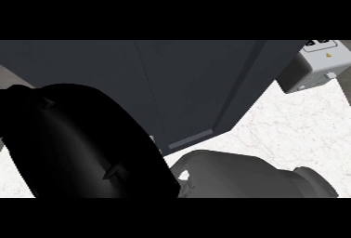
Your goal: Pick up the wine, place it into the cabinet and close the cabinet
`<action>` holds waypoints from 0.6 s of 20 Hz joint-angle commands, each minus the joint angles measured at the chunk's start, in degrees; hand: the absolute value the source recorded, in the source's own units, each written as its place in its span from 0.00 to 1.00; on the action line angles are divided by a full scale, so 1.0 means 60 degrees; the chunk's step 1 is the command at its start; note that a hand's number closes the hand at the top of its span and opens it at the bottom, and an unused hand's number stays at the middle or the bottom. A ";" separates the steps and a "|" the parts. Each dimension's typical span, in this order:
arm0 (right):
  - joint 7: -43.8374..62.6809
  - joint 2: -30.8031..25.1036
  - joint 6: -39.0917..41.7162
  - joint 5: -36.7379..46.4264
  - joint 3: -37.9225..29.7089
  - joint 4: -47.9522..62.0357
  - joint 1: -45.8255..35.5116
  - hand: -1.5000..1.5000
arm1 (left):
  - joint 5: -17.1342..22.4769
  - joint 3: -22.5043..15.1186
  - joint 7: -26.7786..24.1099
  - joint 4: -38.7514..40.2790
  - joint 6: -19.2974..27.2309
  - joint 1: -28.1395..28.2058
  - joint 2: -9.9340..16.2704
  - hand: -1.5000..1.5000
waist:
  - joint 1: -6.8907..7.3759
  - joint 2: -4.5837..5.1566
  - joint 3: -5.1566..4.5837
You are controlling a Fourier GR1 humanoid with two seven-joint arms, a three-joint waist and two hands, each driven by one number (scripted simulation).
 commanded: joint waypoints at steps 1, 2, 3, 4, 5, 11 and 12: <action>-0.1095 0.0014 -0.0306 -0.0503 -0.0428 0.2131 -0.1052 1.00 | 0.0220 0.0639 -0.0071 0.0326 -0.0884 0.0363 0.0090 1.00 | 0.0066 0.0040 0.0001; -0.1398 0.0015 -0.0610 -0.0646 -0.0410 0.2692 -0.1162 1.00 | 0.0314 0.0606 0.0018 0.0451 -0.0903 0.0209 0.0067 1.00 | 0.0072 0.0069 -0.0002; -0.1919 0.0015 -0.0632 -0.0868 -0.0534 0.3143 -0.1148 1.00 | 0.0482 0.0614 0.0147 0.0607 -0.0851 -0.0146 0.0068 1.00 | 0.0013 0.0113 0.0000; -0.1993 0.0015 -0.0304 -0.1034 -0.0919 0.3582 -0.1254 1.00 | 0.0634 0.0880 0.0307 0.0410 -0.0871 0.0011 0.0263 1.00 | 0.0012 0.0096 0.0009; -0.2210 0.0015 -0.1019 -0.1233 -0.0121 0.3736 -0.1125 1.00 | 0.0780 0.1063 0.0385 0.0471 -0.0763 -0.0072 0.0238 1.00 | 0.0006 0.0075 0.0009; -0.3698 0.0015 0.0017 -0.1334 -0.1763 0.6608 -0.1805 1.00 | 0.1244 0.1745 0.0714 0.0661 -0.1097 0.0022 0.0480 1.00 | -0.0038 0.0114 0.0017; -0.4090 0.0015 0.0343 -0.1318 -0.1661 0.6946 -0.1569 1.00 | 0.0847 0.1543 0.0627 0.0232 -0.0870 0.0290 0.0167 1.00 | -0.0039 0.0090 0.0022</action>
